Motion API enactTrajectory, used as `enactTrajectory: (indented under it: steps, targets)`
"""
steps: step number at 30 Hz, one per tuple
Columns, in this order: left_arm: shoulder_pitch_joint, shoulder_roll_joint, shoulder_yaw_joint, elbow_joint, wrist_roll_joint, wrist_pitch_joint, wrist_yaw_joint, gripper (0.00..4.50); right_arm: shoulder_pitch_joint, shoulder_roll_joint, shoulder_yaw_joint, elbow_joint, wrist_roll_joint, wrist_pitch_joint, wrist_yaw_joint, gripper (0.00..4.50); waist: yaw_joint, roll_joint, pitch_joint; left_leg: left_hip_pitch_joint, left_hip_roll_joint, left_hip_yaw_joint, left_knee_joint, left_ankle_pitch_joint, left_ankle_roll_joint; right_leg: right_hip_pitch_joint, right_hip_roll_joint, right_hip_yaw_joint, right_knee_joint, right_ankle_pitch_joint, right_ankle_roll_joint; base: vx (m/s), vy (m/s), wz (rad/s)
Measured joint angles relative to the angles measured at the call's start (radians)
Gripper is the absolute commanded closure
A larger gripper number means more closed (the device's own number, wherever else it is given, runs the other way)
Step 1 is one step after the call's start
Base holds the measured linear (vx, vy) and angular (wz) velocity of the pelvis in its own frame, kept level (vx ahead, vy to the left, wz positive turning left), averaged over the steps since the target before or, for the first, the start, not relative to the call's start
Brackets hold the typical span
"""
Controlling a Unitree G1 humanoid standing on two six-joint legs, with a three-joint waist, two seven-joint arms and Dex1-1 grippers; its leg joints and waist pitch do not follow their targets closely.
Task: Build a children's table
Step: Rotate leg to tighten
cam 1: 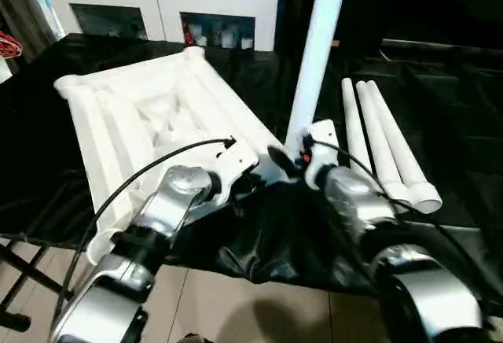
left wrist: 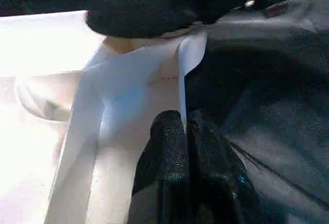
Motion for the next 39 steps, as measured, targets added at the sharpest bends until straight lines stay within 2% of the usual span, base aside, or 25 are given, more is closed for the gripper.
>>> enactTrajectory:
  steps: [6,11,14,16,19,27,31,35,39]
  targets:
    - [0.032,0.05,-0.015,-0.04,-0.026,-0.031,-0.119,4.5,0.056,-0.096,0.056,-0.101,0.0,0.047,0.265,0.9,0.009,0.006,0.001,0.0,0.0,0.0,0.0,0.0,0.001,0.0,0.0,0.0,0.001,0.0,0.0,0.0,0.0,0.0]
    - [0.046,0.091,-0.025,-0.065,-0.052,-0.041,-0.213,4.5,0.07,-0.155,0.101,-0.158,0.003,0.08,0.431,0.9,0.011,0.007,0.002,0.0,0.0,0.0,0.0,0.0,0.001,0.0,0.0,-0.001,0.0,0.0,0.0,0.0,0.0,0.0]
    - [0.046,0.106,-0.027,-0.066,-0.053,-0.056,-0.244,4.5,0.07,-0.172,0.126,-0.176,-0.005,0.087,0.467,1.16,0.011,0.007,0.002,-0.001,0.0,0.0,0.0,0.0,0.001,0.0,0.0,-0.001,0.0,0.0,0.0,0.0,0.0,0.0]
    - [0.046,0.115,-0.03,-0.065,-0.052,-0.063,-0.258,4.5,0.07,-0.172,0.128,-0.177,-0.01,0.087,0.474,1.24,0.012,0.006,0.002,-0.001,0.0,0.0,0.0,0.0,0.001,0.0,0.0,-0.001,0.0,0.0,0.0,0.0,0.0,0.0]
    - [0.046,0.124,-0.031,-0.066,-0.053,-0.069,-0.269,4.5,0.073,-0.173,0.13,-0.185,-0.011,0.093,0.482,1.59,0.013,0.005,0.002,-0.001,0.0,0.001,0.0,0.0,0.001,0.0,0.0,-0.001,0.0,0.0,0.0,0.0,0.0,0.0]
    - [0.052,0.134,-0.03,-0.068,-0.057,-0.071,-0.289,4.5,0.097,-0.166,0.142,-0.219,-0.01,0.096,0.489,1.72,0.015,0.004,0.002,-0.001,0.001,0.001,0.0,0.0,0.001,0.0,0.0,0.0,0.0,0.0,0.0,0.0,0.0,0.0]
    - [0.052,0.112,-0.015,-0.063,-0.051,-0.047,-0.232,4.5,0.1,-0.135,0.126,-0.213,-0.022,0.089,0.393,1.73,0.01,0.003,0.001,0.0,0.0,0.001,0.0,0.0,0.001,0.0,0.0,0.0,0.0,0.0,0.0,0.0,0.0,0.0]
    - [0.031,0.038,0.016,-0.028,-0.03,0.012,-0.078,4.5,0.077,-0.039,0.057,-0.147,-0.033,0.087,0.087,1.73,-0.009,0.002,0.001,0.003,0.0,0.002,0.0,0.0,0.0,0.0,0.0,0.002,0.002,0.002,-0.002,0.0,0.0,0.0]
    - [-0.003,-0.019,0.026,0.016,-0.003,0.04,0.035,4.5,0.031,0.031,0.007,-0.079,-0.032,0.098,-0.129,1.74,-0.017,0.004,0.0,0.004,0.0,0.002,-0.001,0.0,0.0,0.0,0.0,0.001,0.002,0.002,-0.002,0.0,0.0,0.0]
